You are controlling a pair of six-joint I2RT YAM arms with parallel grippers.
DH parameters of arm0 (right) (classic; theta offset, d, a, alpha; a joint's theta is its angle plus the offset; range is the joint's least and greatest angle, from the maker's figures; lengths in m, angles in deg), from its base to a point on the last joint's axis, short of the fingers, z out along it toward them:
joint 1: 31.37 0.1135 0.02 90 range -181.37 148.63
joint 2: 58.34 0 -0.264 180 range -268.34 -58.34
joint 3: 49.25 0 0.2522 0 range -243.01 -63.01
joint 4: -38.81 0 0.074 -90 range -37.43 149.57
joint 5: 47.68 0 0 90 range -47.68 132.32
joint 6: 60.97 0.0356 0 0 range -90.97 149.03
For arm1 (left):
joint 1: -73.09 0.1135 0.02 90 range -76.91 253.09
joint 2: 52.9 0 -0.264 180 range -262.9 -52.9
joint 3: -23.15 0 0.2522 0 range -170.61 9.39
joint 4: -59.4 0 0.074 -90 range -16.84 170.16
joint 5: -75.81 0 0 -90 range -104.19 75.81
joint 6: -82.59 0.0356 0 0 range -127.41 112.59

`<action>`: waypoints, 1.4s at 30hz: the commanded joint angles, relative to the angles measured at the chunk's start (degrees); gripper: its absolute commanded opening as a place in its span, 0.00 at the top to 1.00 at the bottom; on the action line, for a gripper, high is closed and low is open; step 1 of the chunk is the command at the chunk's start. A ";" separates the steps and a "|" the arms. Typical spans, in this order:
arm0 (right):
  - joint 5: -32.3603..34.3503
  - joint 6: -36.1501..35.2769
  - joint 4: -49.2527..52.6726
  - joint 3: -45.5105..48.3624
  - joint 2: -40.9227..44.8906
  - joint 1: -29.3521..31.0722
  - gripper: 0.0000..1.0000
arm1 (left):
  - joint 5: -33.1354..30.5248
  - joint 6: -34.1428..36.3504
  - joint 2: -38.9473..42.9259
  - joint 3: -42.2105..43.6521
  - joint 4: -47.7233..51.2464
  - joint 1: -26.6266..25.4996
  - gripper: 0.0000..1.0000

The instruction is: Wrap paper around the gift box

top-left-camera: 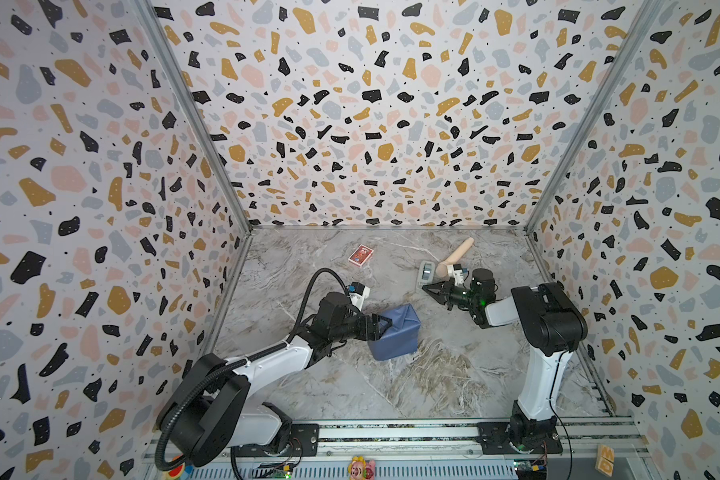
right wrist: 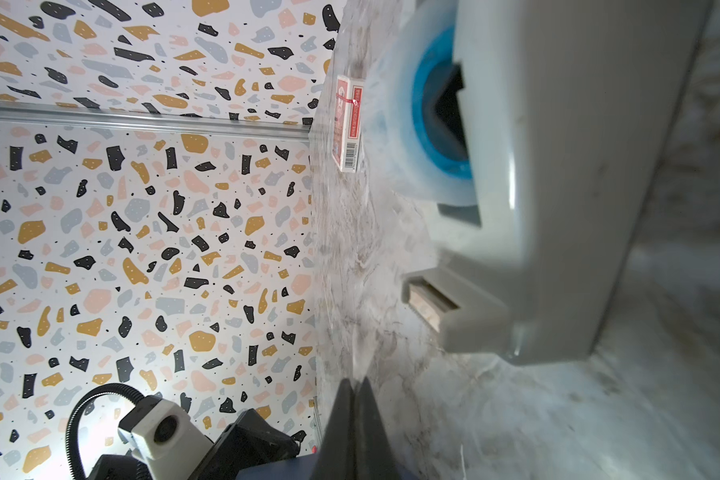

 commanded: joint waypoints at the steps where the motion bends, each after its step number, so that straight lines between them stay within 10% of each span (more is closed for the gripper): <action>1: -1.95 -3.71 2.31 0.00 0.32 1.44 1.00 | -2.55 2.59 -2.17 1.37 9.96 0.05 0.18; 32: 16.76 -26.70 33.82 -3.85 4.16 0.37 1.00 | -2.93 2.58 -2.36 1.51 10.07 0.05 0.19; 42: 10.47 -35.04 44.61 2.82 31.76 0.88 1.00 | -3.00 2.59 -2.68 1.29 10.39 0.05 0.19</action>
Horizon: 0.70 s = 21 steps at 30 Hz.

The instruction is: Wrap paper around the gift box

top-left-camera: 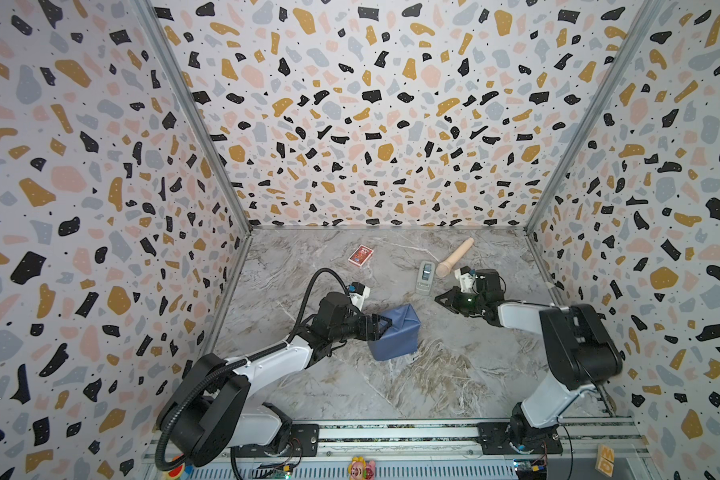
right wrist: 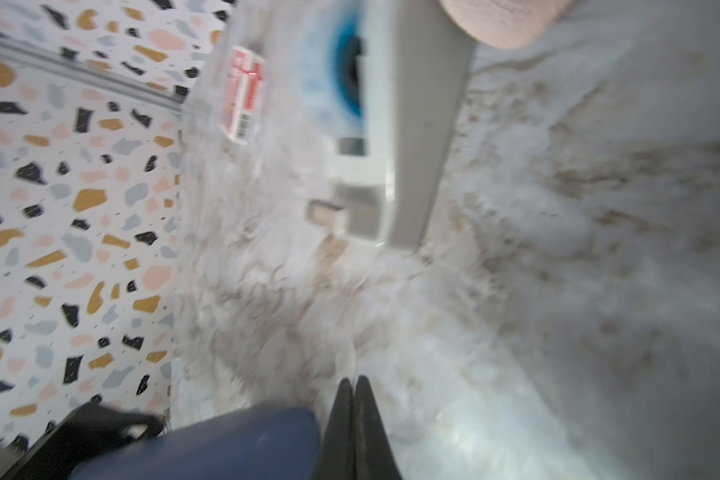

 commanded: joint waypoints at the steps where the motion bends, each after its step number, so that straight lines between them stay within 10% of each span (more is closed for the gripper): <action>1: -5.54 -6.13 7.85 0.02 12.94 1.63 1.00 | -3.13 2.44 -2.56 1.39 10.32 0.06 0.19; 12: -14.01 -5.88 20.52 -8.65 17.71 18.06 1.00 | -3.96 2.74 -2.20 1.32 10.86 0.05 0.19; 21: -15.24 -7.79 24.84 -9.49 14.17 19.79 1.00 | -4.01 2.73 -2.05 1.30 10.87 0.03 0.19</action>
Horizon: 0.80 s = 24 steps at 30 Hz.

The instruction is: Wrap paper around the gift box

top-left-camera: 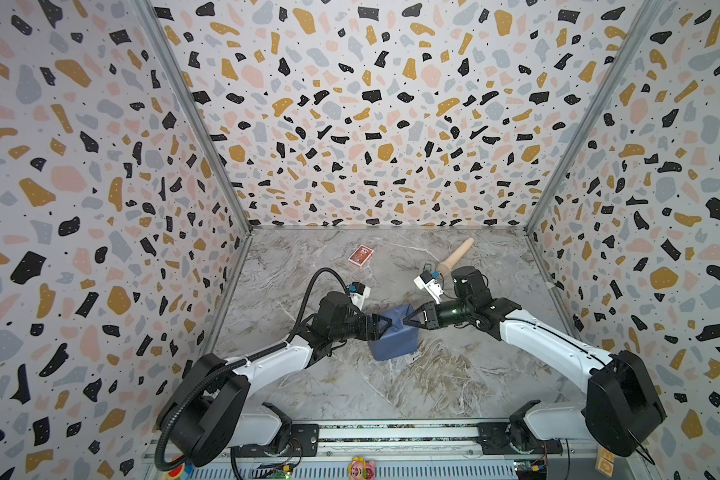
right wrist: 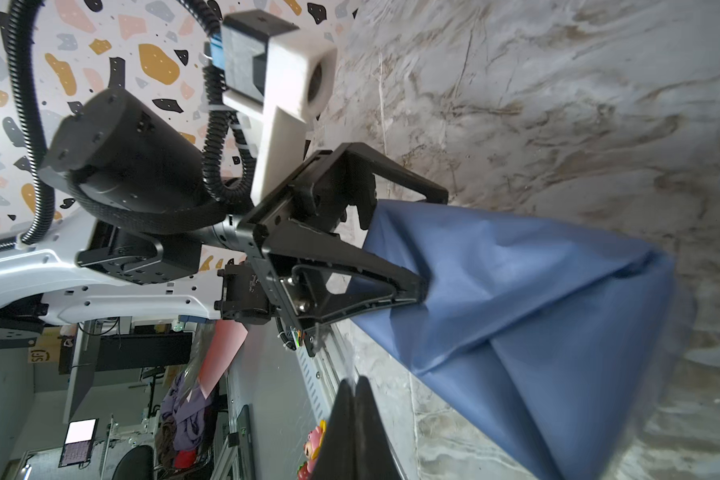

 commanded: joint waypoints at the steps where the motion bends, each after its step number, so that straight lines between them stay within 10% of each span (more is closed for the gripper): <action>1: -1.27 -1.95 3.07 -2.56 -0.52 0.38 1.00 | -4.04 2.25 -2.10 1.71 10.25 0.05 0.20; 24: 2.76 -6.66 6.18 -5.35 -6.65 0.75 1.00 | -3.84 2.20 -2.12 1.83 10.17 0.05 0.20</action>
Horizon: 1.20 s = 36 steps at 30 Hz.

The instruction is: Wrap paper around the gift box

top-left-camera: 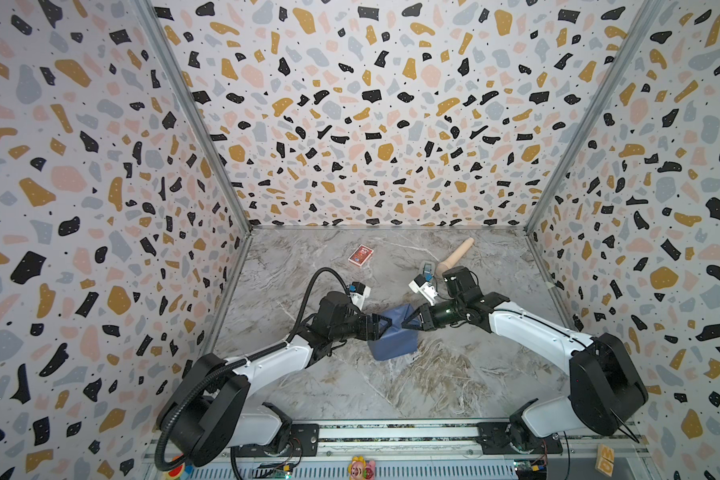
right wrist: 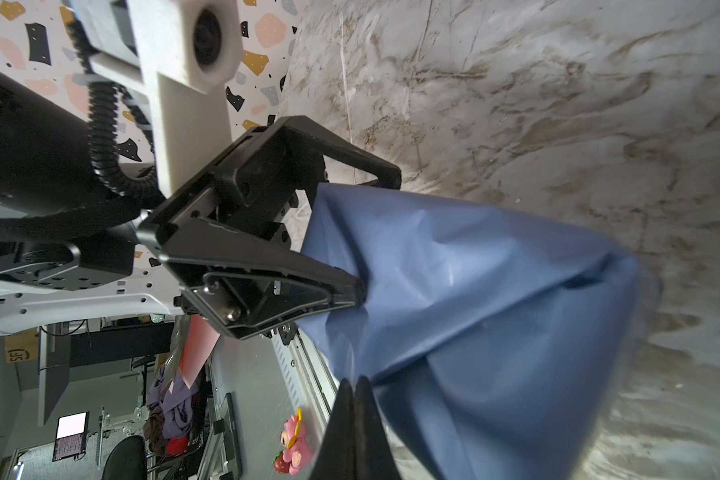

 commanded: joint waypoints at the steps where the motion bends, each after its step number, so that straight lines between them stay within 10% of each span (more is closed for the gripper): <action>1: 0.94 -1.75 1.53 -2.64 -0.52 0.20 1.00 | -3.80 1.90 -2.20 1.87 10.12 0.05 0.20; 36: 22.49 -11.02 13.67 -9.43 -0.19 6.70 0.90 | -2.17 1.33 -2.78 1.75 9.49 -0.03 0.22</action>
